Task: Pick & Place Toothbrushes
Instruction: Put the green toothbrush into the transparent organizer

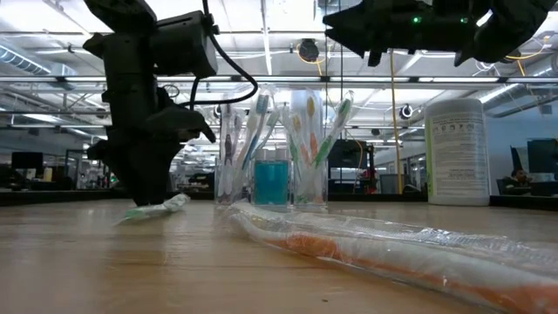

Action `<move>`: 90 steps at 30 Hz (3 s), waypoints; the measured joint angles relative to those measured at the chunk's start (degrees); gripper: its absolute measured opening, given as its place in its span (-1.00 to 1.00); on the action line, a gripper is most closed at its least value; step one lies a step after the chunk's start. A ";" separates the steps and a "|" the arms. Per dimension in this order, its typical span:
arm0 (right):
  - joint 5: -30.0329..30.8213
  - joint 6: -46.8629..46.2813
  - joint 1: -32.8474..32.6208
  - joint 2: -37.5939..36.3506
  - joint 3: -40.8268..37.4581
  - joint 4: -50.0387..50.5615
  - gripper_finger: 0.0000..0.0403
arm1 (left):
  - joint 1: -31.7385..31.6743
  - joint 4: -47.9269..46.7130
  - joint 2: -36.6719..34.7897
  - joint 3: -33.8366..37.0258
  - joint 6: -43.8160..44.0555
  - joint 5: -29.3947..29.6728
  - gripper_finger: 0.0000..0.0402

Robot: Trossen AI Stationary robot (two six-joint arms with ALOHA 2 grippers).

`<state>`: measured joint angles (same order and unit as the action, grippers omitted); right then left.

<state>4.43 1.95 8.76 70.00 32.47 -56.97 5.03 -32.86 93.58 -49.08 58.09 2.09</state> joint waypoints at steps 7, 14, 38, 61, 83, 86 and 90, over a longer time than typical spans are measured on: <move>-0.07 -5.54 -1.81 0.00 0.00 8.10 -0.13 | 1.09 0.19 -0.02 0.00 -1.49 2.10 -0.78; -0.07 -10.04 -3.39 0.00 0.00 15.15 -0.13 | 1.64 3.95 -0.02 -0.02 -3.59 5.36 -0.95; 0.00 -16.28 -5.08 0.00 0.00 26.35 -0.13 | 1.71 16.76 -0.07 -0.09 -12.85 5.59 -0.98; 0.24 -16.28 -5.06 0.00 0.00 26.96 -0.13 | 1.96 21.12 -9.29 -0.09 -20.60 10.98 -0.99; 0.22 -16.25 -2.72 0.00 0.00 29.85 -0.13 | 2.12 21.07 -17.02 -0.09 -28.18 19.90 -0.99; 0.22 -16.25 -2.26 0.00 0.00 29.69 -0.13 | 2.33 19.09 -15.42 -0.09 -28.11 17.24 -0.97; 0.12 -16.25 -2.02 0.00 0.00 29.88 -0.13 | 1.91 16.28 -13.27 -0.09 -28.35 18.94 -0.81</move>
<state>4.54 -14.31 6.74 70.00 32.47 -27.09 6.94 -16.58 80.31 -49.17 29.74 21.03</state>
